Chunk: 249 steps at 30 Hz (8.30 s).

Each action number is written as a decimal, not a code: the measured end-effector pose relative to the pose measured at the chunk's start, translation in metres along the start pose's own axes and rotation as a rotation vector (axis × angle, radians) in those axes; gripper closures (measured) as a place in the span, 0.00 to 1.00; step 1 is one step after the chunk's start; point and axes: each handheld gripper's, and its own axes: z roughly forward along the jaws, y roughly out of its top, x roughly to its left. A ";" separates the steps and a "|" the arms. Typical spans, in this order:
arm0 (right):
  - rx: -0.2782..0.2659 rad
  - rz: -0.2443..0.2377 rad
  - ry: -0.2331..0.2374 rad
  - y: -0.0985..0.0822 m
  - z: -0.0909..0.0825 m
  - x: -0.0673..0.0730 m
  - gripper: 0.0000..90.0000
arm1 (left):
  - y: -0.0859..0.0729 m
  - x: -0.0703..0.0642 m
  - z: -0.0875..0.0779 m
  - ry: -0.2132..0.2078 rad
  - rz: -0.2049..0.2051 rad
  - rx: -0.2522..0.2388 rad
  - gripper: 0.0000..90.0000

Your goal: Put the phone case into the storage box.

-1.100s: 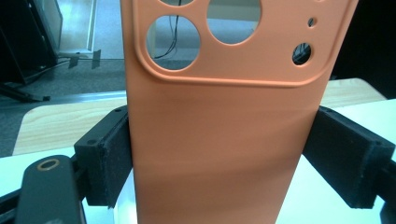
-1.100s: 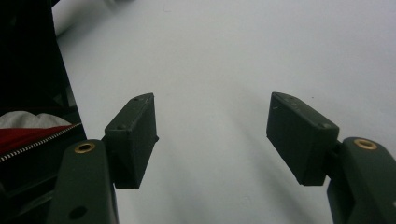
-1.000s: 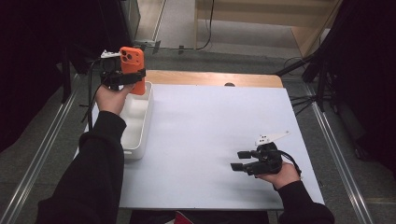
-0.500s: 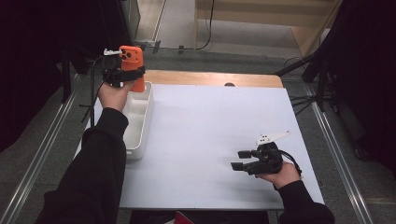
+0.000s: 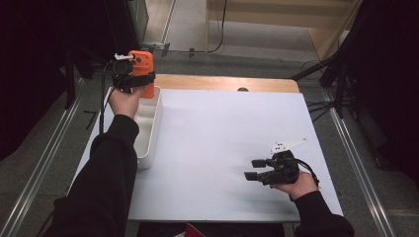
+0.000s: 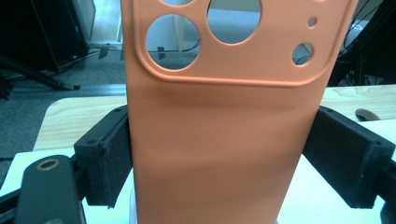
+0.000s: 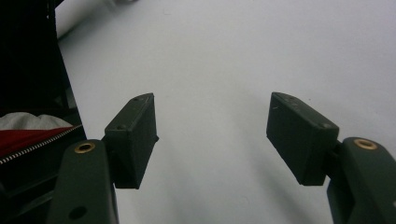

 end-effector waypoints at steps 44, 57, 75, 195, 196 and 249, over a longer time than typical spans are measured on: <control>0.006 -0.001 0.008 0.001 0.003 0.001 0.36 | -0.027 0.000 0.019 0.013 0.010 0.084 0.16; 0.004 -0.006 0.010 0.001 0.003 0.001 0.36 | -0.029 -0.002 0.022 0.019 0.002 0.116 0.16; 0.010 -0.008 0.019 0.001 0.003 0.002 0.37 | -0.029 0.000 0.023 0.004 -0.016 0.143 0.08; 0.012 0.000 0.013 0.001 0.002 0.001 0.36 | -0.036 -0.064 -0.091 -0.611 0.319 0.178 0.10; 0.014 0.001 0.015 0.001 0.002 0.001 0.36 | -0.037 -0.065 -0.091 -0.616 0.318 0.176 0.10; 0.006 -0.027 0.002 -0.006 -0.002 0.004 0.31 | -0.119 -0.077 -0.125 -0.686 0.407 0.202 0.10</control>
